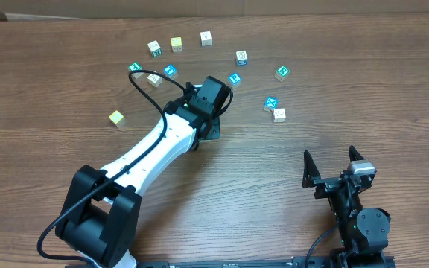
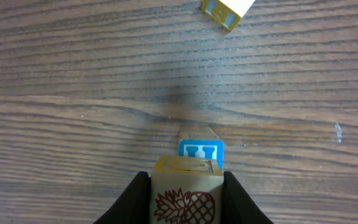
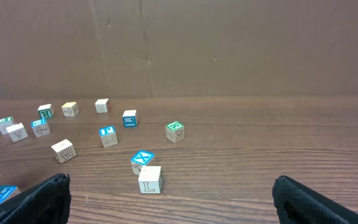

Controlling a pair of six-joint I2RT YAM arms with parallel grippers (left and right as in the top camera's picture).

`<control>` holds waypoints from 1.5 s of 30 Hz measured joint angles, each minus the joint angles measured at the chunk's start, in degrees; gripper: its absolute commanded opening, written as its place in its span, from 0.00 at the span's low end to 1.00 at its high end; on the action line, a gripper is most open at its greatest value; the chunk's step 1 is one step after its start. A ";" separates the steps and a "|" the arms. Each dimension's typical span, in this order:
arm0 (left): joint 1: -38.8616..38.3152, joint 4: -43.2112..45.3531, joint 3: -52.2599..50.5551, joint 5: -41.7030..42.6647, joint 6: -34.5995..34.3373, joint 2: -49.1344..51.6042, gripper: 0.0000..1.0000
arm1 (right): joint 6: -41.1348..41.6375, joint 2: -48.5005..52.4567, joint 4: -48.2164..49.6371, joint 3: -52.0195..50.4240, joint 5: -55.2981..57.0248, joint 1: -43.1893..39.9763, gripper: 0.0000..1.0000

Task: Form a tower
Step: 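Lift the pineapple block and carry it over the blue block, then lower the pineapple block onto the blue block with the left gripper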

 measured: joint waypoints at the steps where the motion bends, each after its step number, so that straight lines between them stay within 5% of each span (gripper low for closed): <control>1: 0.00 0.70 -0.46 -0.13 -0.26 0.00 0.22 | 0.00 0.00 -0.02 0.00 0.02 0.00 1.00; 45: -1.97 5.75 -2.95 -3.74 -2.29 1.22 0.23 | -0.02 0.00 0.02 0.00 0.04 0.00 1.00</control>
